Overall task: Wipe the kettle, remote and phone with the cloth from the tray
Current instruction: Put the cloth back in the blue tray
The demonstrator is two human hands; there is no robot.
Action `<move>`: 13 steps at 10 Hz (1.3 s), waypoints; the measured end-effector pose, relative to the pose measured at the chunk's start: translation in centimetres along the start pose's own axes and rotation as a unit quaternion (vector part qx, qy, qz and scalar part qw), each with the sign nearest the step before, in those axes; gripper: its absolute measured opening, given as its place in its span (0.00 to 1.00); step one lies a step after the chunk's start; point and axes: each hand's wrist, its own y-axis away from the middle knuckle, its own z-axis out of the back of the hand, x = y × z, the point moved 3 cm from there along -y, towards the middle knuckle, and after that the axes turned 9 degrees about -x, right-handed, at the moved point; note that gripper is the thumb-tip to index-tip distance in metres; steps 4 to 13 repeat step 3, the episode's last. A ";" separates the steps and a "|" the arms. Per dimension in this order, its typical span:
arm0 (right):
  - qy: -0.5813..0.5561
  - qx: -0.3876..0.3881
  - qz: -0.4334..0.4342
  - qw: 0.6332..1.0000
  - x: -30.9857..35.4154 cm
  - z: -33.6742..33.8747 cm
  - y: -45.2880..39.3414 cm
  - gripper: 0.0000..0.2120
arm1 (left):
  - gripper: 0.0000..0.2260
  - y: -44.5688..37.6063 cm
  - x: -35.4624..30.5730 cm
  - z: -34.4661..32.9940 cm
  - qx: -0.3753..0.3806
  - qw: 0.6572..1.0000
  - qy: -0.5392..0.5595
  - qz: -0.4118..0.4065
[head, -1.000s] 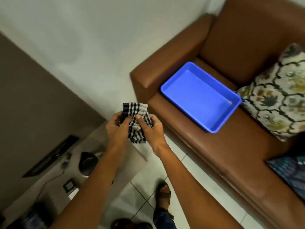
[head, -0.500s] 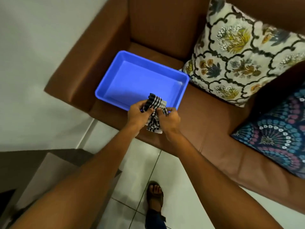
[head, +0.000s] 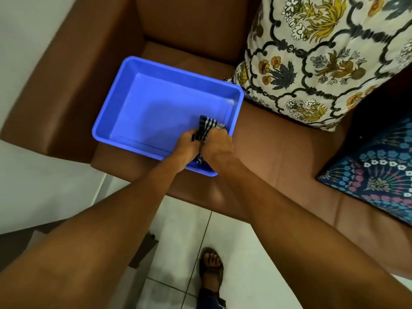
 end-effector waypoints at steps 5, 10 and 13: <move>0.051 0.021 0.036 0.998 4.8 3.2 4.1 0.26 | 0.17 4.5 -0.6 9.3 -0.094 0.989 -0.092 -0.068; 0.051 0.021 0.036 0.998 4.8 3.2 4.1 0.26 | 0.17 4.5 -0.6 9.3 -0.094 0.989 -0.092 -0.068; 0.051 0.021 0.036 0.998 4.8 3.2 4.1 0.26 | 0.17 4.5 -0.6 9.3 -0.094 0.989 -0.092 -0.068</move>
